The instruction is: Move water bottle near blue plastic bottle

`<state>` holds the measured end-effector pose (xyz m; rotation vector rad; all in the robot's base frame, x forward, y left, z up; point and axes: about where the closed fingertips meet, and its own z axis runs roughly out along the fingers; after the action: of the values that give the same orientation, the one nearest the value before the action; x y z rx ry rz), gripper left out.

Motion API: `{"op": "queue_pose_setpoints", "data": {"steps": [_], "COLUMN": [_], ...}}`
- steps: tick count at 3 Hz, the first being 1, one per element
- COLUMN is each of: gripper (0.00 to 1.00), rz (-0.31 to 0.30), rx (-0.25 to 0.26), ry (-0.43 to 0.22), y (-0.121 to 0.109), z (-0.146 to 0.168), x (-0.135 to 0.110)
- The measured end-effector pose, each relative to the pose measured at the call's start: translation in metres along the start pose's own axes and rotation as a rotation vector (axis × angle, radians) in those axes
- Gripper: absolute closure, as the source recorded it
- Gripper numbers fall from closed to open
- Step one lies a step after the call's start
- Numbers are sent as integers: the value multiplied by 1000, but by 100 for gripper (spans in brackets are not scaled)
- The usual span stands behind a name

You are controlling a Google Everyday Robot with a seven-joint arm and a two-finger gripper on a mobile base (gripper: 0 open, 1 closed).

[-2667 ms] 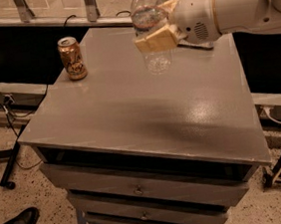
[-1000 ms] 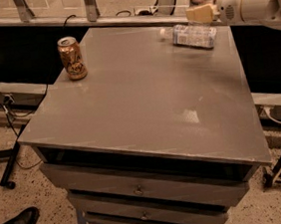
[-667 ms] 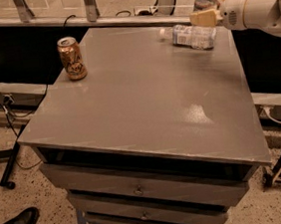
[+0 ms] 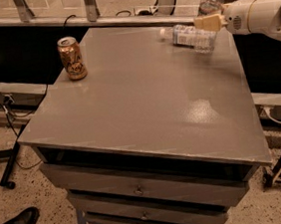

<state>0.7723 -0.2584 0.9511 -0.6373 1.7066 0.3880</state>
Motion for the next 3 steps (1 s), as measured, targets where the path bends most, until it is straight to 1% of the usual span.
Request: {"op": "queue_pose_setpoints", "data": {"steps": [1, 2, 3], "gripper": [36, 14, 0], "rz": [7, 19, 34], "rx": [0, 0, 1], "ry": [6, 12, 17], "y": [-6, -8, -9], "z": [-5, -8, -10], "x": [8, 17, 26]}}
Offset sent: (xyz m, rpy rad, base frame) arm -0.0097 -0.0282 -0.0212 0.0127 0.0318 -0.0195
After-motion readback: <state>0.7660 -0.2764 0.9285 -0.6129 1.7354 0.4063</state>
